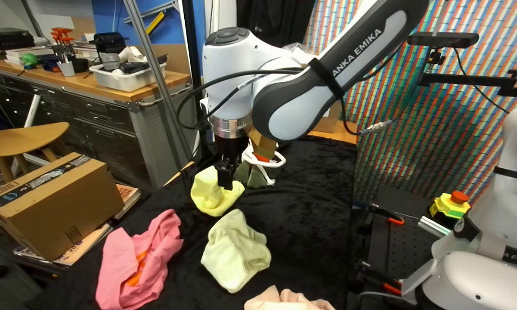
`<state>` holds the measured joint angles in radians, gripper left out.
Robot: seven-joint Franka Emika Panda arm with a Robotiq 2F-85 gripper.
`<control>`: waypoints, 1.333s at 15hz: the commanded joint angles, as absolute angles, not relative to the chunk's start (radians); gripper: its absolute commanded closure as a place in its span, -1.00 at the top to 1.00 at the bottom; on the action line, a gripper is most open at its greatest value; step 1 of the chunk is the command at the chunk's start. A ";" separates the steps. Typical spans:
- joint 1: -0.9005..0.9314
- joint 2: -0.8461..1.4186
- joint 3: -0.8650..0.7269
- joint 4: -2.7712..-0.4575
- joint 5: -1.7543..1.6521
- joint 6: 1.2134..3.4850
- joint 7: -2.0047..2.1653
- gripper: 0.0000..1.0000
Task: Put all the object in the right back
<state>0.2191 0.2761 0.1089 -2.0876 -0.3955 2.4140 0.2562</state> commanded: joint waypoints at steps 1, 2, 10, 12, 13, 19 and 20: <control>0.221 0.388 0.070 -1.946 -0.385 2.397 0.267 1.00; 0.220 0.416 0.065 -1.908 -0.370 2.375 0.249 1.00; 0.252 0.578 0.051 -1.683 -0.320 2.282 0.233 1.00; 0.259 0.609 0.046 -1.647 -0.323 2.272 0.231 1.00; 0.262 0.624 0.044 -1.633 -0.325 2.266 0.230 1.00; 0.252 0.692 0.038 -1.583 -0.308 2.248 0.215 1.00; 0.251 0.696 0.035 -1.581 -0.305 2.245 0.214 1.00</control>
<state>0.2474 0.6620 0.0478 -1.6380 -0.3359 2.2783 0.2470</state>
